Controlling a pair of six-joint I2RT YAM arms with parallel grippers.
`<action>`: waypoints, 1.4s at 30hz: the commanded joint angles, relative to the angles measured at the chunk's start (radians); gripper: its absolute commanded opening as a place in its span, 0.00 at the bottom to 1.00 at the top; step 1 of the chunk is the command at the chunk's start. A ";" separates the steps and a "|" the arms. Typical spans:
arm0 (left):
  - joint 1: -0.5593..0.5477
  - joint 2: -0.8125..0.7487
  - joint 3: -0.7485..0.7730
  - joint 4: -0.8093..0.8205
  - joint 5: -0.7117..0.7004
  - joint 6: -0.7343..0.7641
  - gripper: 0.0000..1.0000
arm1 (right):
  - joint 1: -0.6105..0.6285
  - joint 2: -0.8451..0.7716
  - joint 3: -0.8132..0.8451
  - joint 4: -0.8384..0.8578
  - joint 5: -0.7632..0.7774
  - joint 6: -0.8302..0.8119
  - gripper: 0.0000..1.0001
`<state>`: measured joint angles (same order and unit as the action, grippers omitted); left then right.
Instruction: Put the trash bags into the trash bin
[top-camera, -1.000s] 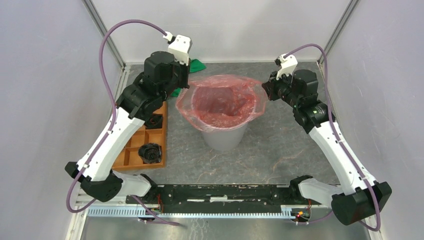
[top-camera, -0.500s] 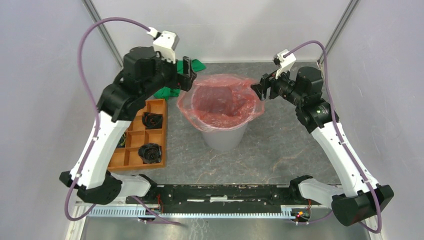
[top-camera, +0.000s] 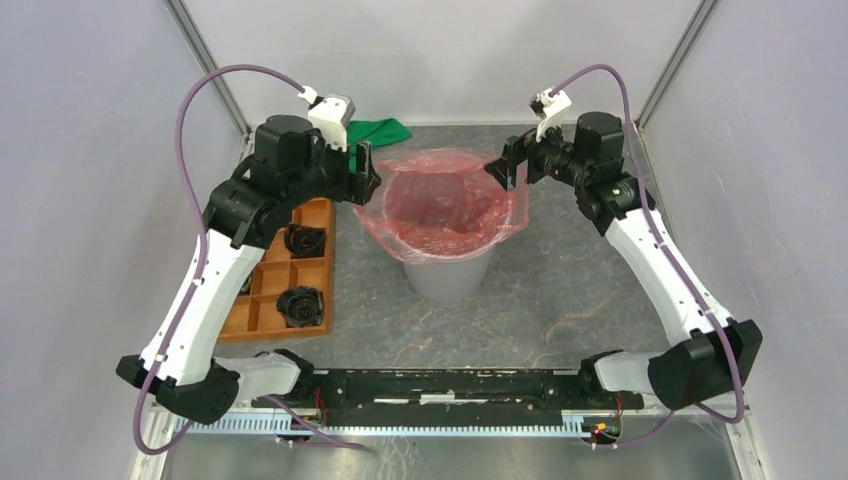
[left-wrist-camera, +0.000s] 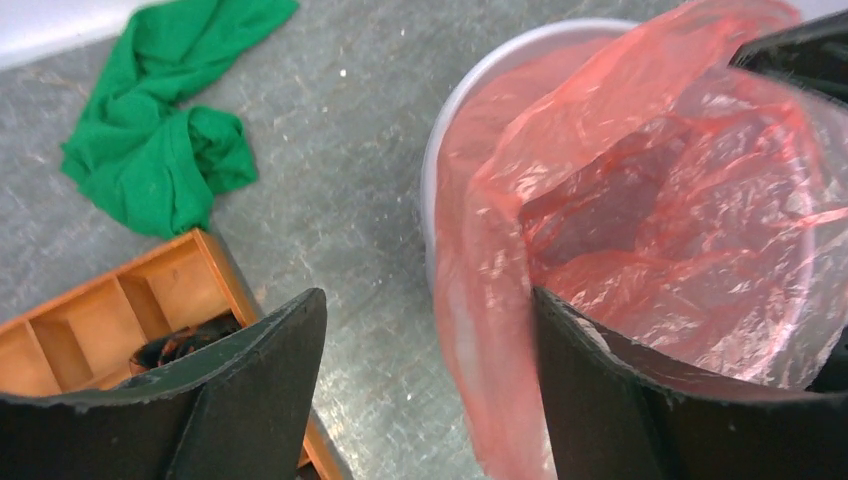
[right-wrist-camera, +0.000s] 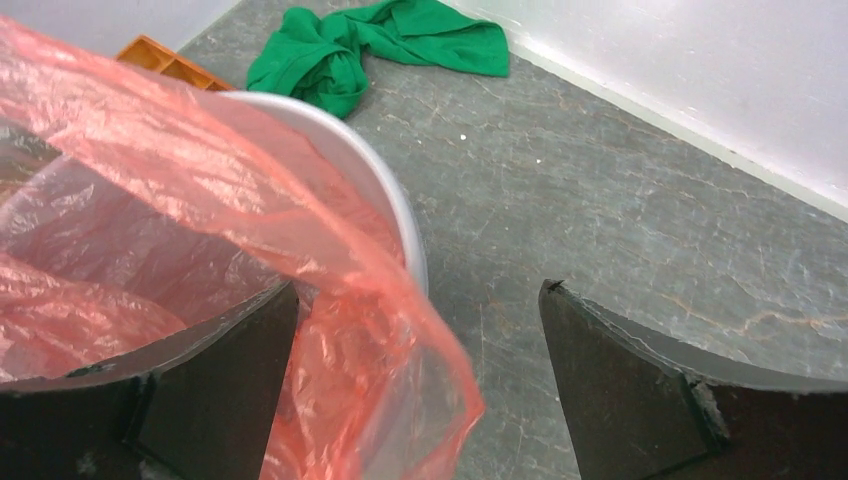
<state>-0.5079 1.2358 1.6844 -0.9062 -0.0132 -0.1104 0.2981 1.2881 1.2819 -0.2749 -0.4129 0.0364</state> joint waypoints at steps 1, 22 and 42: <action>0.095 -0.056 -0.060 0.098 0.169 -0.061 0.74 | -0.042 0.054 0.078 0.090 -0.131 0.058 0.98; 0.273 -0.031 -0.351 0.492 0.388 -0.276 0.13 | -0.114 0.224 0.080 0.215 -0.257 0.251 0.07; 0.352 -0.063 -0.736 0.762 0.464 -0.460 0.13 | -0.132 0.226 -0.050 0.174 -0.197 0.268 0.03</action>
<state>-0.1566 1.2831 1.0164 -0.1658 0.4046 -0.5388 0.1692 1.5772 1.2888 -0.1066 -0.6350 0.2924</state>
